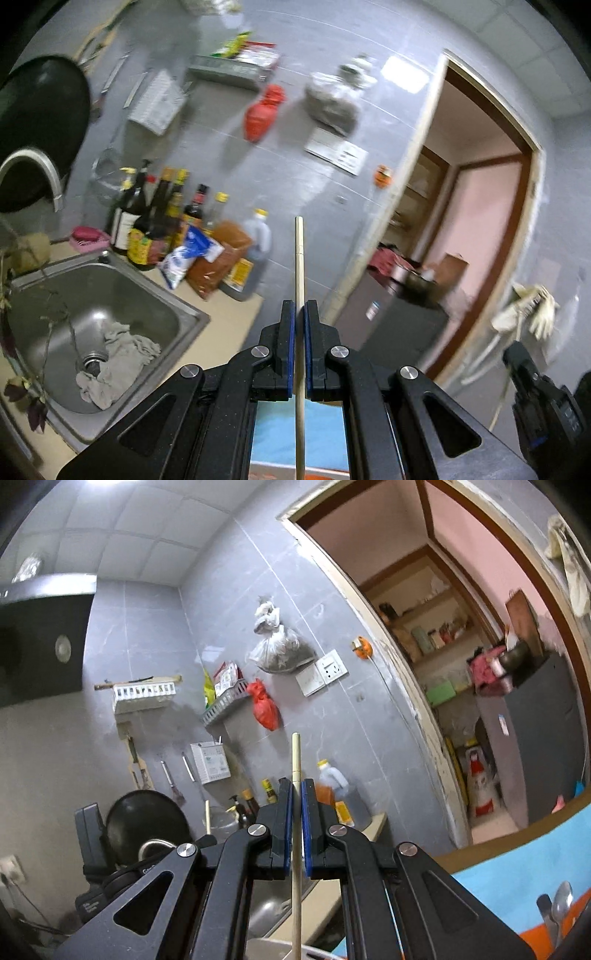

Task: Organize utensils
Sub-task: 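Carry both chopsticks to the white basket and open both grippers above it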

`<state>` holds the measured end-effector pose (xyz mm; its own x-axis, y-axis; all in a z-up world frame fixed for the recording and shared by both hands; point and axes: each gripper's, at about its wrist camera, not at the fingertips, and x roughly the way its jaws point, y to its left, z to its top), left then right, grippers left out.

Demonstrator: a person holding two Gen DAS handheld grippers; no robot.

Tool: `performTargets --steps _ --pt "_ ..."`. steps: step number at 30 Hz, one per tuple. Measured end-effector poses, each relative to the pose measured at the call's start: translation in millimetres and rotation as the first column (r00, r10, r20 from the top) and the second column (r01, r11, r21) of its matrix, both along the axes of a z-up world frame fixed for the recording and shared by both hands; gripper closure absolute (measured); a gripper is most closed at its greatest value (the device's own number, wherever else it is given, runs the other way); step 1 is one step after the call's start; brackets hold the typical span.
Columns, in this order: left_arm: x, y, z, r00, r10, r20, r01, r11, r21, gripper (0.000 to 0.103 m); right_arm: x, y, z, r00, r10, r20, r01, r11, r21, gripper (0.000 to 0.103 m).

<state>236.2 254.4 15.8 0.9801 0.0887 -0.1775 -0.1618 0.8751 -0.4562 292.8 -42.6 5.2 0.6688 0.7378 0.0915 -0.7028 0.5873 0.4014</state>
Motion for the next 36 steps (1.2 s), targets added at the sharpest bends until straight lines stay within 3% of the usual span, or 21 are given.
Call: performTargets --steps 5,11,15,26,30,32,34,36 --pt "-1 7 -19 0.999 0.041 0.003 -0.041 0.999 0.011 0.101 -3 15 -18 0.994 -0.092 0.057 0.094 0.995 -0.031 0.100" --pt "1 -13 -39 0.999 0.019 -0.040 -0.014 0.992 0.123 0.101 -4 23 -33 0.992 -0.100 0.082 0.107 0.991 -0.080 0.100" --pt "-2 -15 -46 1.000 0.007 -0.025 -0.004 0.993 0.114 0.101 -2 29 -43 0.991 -0.099 0.086 0.109 0.988 -0.112 0.100" --pt "-14 -27 -51 0.992 -0.092 -0.092 0.107 0.979 0.173 0.101 -7 32 -59 0.995 -0.074 0.072 0.087 0.973 -0.211 0.099" --pt "-17 -27 -55 0.980 -0.139 -0.140 0.157 0.979 0.128 0.100 -11 30 -58 0.997 -0.048 0.056 0.060 0.971 -0.232 0.099" --pt "-19 -28 -55 0.976 -0.157 -0.150 0.172 0.980 0.098 0.095 -13 27 -55 0.999 -0.030 0.035 0.038 0.970 -0.239 0.098" --pt "-24 -31 -52 0.976 -0.158 -0.147 0.171 0.982 0.081 0.075 -15 24 -51 1.000 -0.017 0.023 0.022 0.971 -0.238 0.098" --pt "-30 -37 -46 0.980 -0.154 -0.126 0.165 0.983 0.077 0.071 -19 19 -44 1.000 -0.015 0.017 0.018 0.971 -0.239 0.096"
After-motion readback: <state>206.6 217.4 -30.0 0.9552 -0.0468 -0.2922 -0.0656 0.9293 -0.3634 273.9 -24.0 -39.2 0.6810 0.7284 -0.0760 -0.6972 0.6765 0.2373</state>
